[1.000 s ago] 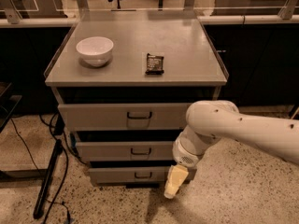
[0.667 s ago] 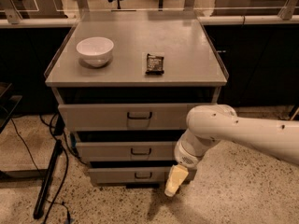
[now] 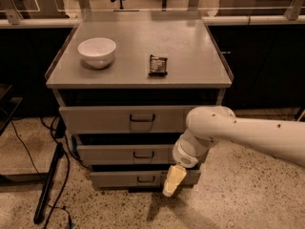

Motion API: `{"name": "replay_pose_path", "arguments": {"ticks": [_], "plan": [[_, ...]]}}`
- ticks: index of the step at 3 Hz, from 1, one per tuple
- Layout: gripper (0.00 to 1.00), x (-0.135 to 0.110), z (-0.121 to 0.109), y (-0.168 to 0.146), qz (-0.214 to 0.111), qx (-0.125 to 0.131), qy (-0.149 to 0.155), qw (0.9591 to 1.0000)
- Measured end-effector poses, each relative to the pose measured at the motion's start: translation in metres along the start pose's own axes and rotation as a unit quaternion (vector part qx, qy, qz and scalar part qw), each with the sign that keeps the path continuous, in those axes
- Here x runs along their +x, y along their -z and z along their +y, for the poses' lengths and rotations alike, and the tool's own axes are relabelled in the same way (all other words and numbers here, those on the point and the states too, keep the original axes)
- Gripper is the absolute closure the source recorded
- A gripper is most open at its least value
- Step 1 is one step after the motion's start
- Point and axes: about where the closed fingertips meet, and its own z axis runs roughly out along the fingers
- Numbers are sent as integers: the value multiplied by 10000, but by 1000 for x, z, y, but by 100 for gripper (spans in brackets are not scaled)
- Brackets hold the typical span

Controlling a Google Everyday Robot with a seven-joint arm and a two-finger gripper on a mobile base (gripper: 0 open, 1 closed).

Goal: Open middle drawer

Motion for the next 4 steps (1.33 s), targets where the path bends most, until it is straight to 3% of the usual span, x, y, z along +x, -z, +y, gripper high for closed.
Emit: {"name": "replay_pose_path", "arguments": {"ticks": [1,3,4], "plan": [[0,-12,-30,-38,-190,-135,-33,9997],[0,-10,-39,-56,-217,-121,-68,9997],[0,-7,-58,-72,-298,-19,-231,9993]]}}
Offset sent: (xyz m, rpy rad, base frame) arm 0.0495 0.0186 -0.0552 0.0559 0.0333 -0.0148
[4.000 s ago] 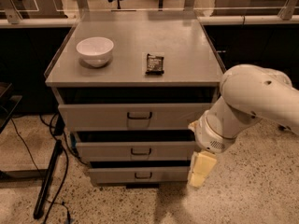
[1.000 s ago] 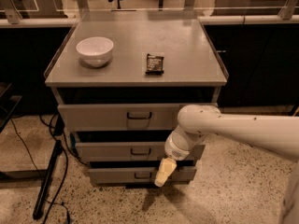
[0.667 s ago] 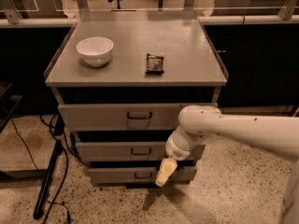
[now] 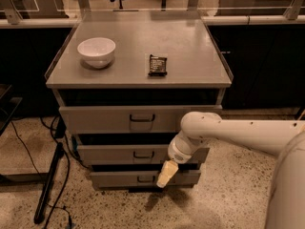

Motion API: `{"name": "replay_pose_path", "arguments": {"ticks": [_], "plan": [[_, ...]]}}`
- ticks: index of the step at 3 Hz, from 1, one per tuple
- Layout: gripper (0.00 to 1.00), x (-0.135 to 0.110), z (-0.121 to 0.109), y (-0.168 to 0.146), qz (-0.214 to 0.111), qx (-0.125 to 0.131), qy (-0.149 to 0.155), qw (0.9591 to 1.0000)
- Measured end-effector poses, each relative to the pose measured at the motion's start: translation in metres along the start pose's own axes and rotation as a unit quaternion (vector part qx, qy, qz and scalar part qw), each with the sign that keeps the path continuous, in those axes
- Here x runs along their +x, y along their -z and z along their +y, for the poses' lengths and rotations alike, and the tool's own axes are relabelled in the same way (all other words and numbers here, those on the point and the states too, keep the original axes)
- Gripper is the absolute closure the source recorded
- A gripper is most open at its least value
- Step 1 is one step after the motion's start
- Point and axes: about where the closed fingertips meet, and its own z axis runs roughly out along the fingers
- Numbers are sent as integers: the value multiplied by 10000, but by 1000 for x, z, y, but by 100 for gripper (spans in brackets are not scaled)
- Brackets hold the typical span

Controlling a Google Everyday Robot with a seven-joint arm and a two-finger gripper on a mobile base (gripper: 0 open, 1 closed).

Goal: Open middle drawer

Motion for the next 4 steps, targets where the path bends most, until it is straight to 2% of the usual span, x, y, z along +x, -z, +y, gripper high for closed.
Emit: {"name": "replay_pose_path", "arguments": {"ticks": [1,3,4], "plan": [[0,5,-26,-32,-48,5,-146,9999],[0,3,-27,-38,-156,-22,-137,9998],[0,-4,-40,-41,-231,100,-185,9995]]}}
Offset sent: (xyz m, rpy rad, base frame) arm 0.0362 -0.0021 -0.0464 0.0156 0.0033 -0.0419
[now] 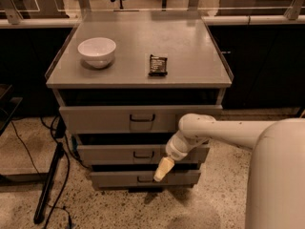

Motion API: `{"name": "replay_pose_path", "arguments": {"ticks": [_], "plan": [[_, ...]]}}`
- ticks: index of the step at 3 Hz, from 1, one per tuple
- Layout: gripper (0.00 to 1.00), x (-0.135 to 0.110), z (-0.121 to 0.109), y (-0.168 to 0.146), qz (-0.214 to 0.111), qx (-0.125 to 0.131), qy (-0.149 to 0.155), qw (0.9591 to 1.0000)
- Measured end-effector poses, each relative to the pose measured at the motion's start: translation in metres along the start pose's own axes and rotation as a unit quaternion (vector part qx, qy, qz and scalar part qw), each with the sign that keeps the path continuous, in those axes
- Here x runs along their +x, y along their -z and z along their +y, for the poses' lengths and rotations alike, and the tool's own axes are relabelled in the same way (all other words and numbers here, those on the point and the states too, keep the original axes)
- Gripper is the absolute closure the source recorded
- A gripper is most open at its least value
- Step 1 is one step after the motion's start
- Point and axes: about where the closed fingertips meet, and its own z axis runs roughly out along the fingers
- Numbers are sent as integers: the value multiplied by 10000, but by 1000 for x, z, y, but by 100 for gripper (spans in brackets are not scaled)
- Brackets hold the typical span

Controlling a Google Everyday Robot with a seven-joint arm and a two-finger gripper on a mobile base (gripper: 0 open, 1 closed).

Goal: Open middle drawer

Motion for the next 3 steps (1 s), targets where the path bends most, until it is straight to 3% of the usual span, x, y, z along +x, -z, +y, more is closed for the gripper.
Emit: {"name": "replay_pose_path", "arguments": {"ticks": [1,3], "plan": [[0,-8,-22,-10,0,163,-31,9999],[0,1,-16,-31,144,5,-44,9999]]}}
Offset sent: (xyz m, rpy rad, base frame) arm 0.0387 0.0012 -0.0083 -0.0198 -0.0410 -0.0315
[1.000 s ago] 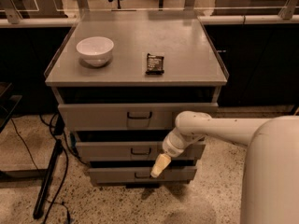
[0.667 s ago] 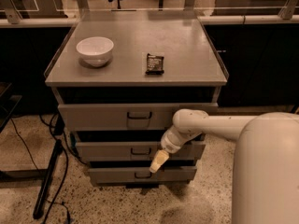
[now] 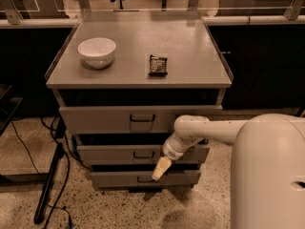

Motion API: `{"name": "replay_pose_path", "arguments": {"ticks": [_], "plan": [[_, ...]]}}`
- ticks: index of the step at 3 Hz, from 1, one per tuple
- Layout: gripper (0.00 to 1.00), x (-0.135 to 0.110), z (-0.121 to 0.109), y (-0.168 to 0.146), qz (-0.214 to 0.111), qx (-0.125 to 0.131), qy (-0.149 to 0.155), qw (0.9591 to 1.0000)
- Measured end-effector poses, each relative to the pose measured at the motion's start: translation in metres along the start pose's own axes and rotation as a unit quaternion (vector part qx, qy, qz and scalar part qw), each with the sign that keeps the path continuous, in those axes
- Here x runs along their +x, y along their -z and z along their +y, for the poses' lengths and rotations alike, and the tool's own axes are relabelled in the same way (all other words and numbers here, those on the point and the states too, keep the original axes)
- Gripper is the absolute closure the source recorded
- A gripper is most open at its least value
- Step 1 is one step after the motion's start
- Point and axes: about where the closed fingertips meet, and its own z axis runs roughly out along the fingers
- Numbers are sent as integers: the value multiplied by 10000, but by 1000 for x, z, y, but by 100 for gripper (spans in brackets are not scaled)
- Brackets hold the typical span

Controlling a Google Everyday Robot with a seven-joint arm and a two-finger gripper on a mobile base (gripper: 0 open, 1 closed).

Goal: Open middle drawer

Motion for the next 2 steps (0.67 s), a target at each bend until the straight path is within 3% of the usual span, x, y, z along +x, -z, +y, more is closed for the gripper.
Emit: {"name": "replay_pose_path", "arguments": {"ticks": [1,2], "plan": [[0,5,11,-1,63,-128,7,9999],[0,20,43,22,113,-347,60,9993]]}}
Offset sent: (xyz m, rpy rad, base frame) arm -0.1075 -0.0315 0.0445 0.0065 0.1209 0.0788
